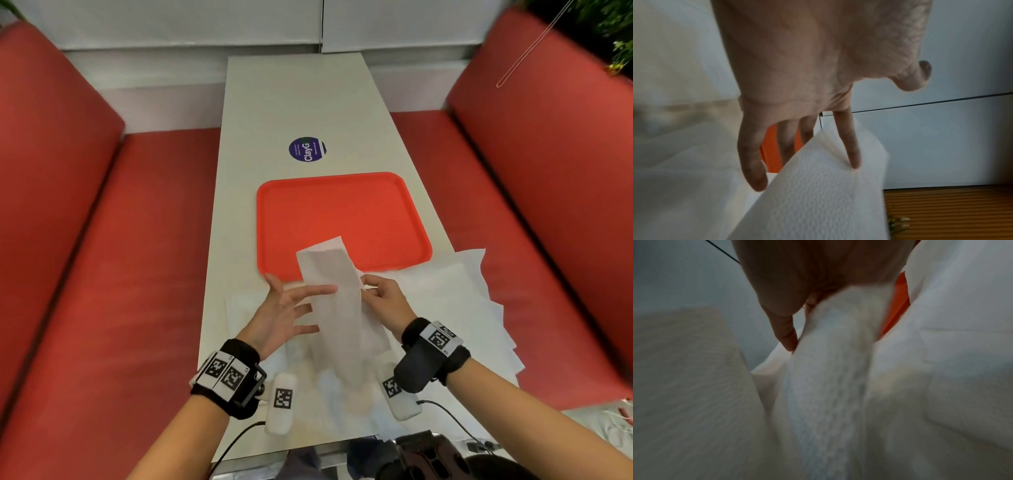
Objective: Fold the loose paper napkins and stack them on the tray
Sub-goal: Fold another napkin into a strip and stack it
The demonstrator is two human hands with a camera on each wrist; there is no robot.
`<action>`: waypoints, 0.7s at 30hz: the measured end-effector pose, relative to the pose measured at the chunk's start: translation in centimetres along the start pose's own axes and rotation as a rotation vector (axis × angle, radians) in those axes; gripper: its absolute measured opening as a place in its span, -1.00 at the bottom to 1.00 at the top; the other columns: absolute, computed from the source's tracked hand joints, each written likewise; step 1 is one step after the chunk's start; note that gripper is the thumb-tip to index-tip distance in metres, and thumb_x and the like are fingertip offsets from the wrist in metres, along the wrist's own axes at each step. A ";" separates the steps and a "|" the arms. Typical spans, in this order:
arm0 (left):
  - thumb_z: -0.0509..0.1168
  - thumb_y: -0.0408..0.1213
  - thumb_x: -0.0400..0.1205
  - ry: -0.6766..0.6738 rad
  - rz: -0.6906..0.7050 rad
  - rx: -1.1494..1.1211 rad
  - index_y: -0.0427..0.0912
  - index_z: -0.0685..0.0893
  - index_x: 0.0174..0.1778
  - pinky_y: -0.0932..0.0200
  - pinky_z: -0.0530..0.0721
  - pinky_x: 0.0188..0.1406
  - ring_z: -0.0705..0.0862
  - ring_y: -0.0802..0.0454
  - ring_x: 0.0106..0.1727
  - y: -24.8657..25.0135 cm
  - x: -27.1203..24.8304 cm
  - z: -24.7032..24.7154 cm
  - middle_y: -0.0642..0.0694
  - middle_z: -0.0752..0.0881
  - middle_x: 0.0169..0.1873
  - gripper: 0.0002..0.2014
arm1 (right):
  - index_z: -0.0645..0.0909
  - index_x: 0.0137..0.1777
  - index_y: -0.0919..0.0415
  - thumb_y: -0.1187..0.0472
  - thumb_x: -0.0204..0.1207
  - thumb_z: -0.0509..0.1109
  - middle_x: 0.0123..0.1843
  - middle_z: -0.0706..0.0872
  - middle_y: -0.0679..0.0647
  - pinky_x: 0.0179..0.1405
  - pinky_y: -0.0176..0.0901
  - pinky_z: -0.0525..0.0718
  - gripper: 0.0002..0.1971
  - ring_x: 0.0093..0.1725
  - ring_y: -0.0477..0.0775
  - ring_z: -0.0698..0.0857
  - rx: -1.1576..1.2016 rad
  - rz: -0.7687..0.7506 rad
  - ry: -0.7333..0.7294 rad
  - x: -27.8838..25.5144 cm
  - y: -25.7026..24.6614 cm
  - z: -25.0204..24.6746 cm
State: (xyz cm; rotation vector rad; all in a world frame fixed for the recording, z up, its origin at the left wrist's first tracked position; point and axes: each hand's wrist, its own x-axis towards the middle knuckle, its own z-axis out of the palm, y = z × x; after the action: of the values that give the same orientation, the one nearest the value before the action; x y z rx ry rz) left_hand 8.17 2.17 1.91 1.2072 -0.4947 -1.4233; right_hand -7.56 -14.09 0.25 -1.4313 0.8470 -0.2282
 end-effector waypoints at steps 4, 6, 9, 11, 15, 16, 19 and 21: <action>0.34 0.30 0.49 0.014 0.044 -0.005 -0.05 0.59 0.45 -0.20 0.67 0.22 0.61 -0.16 0.40 -0.1 -0.7 0.2 -0.08 0.57 0.45 -0.31 | 0.68 0.03 0.35 0.25 0.60 0.40 -0.13 0.80 0.40 -0.20 0.02 0.70 -0.85 -0.30 0.20 0.75 0.028 0.031 -0.019 0.2 0.6 0.3; 0.41 -0.21 0.62 0.079 0.083 0.077 -0.02 0.62 0.41 -0.11 0.72 0.12 0.69 -0.17 0.29 -0.5 -0.8 0.1 -0.13 0.62 0.39 -0.59 | 0.68 0.12 0.38 0.25 0.63 0.35 -0.17 0.82 0.29 -0.21 0.02 0.69 -0.80 -0.28 0.20 0.73 0.023 0.056 -0.027 0.0 0.7 0.7; 0.40 -0.61 0.53 0.188 0.139 0.179 -0.09 0.66 0.33 -0.05 0.76 0.09 0.77 -0.22 0.07 -1.3 -0.7 -0.4 -0.18 0.66 0.33 -0.50 | 0.71 0.04 0.26 -0.10 0.69 0.18 -0.35 0.76 0.00 -0.46 -0.23 0.55 -0.56 -0.43 0.02 0.65 0.001 0.157 0.000 -0.4 0.2 1.4; 0.40 -0.68 0.49 0.260 0.155 0.217 -0.16 0.68 0.29 0.04 0.77 -0.04 0.78 -0.15 -0.09 -1.8 -0.9 -0.9 -0.22 0.67 0.29 -0.51 | 0.71 0.02 0.18 -0.28 0.66 0.06 -0.27 0.80 0.01 -0.42 -0.23 0.57 -0.43 -0.40 -0.01 0.70 0.027 0.224 -0.002 -0.4 -0.1 2.0; 0.47 -0.64 0.44 0.419 0.144 0.232 -0.13 0.72 0.21 0.19 0.74 -0.20 0.74 -0.05 -0.29 -2.9 -2.1 -3.0 -0.23 0.68 0.21 -0.53 | 0.67 -0.06 0.12 -0.09 0.63 0.30 -0.25 0.75 0.08 -0.49 -0.22 0.57 -0.70 -0.35 0.07 0.68 0.010 0.183 -0.058 0.1 0.4 4.5; 0.49 -0.62 0.43 0.457 0.140 0.236 -0.11 0.72 0.19 0.18 0.75 -0.21 0.74 -0.08 -0.29 -3.2 -2.5 -3.7 -0.22 0.68 0.19 -0.53 | 0.64 -0.09 0.10 0.01 0.60 0.38 -0.26 0.71 0.11 -0.49 -0.21 0.56 -0.83 -0.33 0.10 0.64 -0.014 0.156 -0.070 0.2 0.7 5.3; 0.50 -0.61 0.43 0.556 0.131 0.259 -0.08 0.72 0.17 0.16 0.77 -0.23 0.73 -0.11 -0.26 -3.8 -4.0 -5.9 -0.10 0.69 0.18 -0.54 | 0.63 -0.15 0.13 0.15 0.54 0.48 -0.32 0.73 0.11 -0.48 -0.14 0.66 -0.90 -0.36 0.06 0.67 -0.076 0.116 -0.117 0.7 1.3 8.0; 0.49 -0.61 0.43 0.589 0.122 0.270 -0.08 0.72 0.17 0.13 0.77 -0.27 0.72 -0.11 -0.24 -3.9 -4.8 -7.4 -0.12 0.74 0.08 -0.54 | 0.65 -0.21 0.16 0.19 0.52 0.49 -0.36 0.75 0.06 -0.53 -0.17 0.69 -0.88 -0.45 -0.04 0.70 -0.110 0.124 -0.118 0.9 1.4 9.6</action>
State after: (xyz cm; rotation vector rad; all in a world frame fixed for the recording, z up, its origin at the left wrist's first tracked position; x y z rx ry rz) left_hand 11.84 10.01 -2.36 1.7024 -0.3422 -0.8527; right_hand -1.32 -6.96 -2.19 -1.4732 0.8584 -0.0025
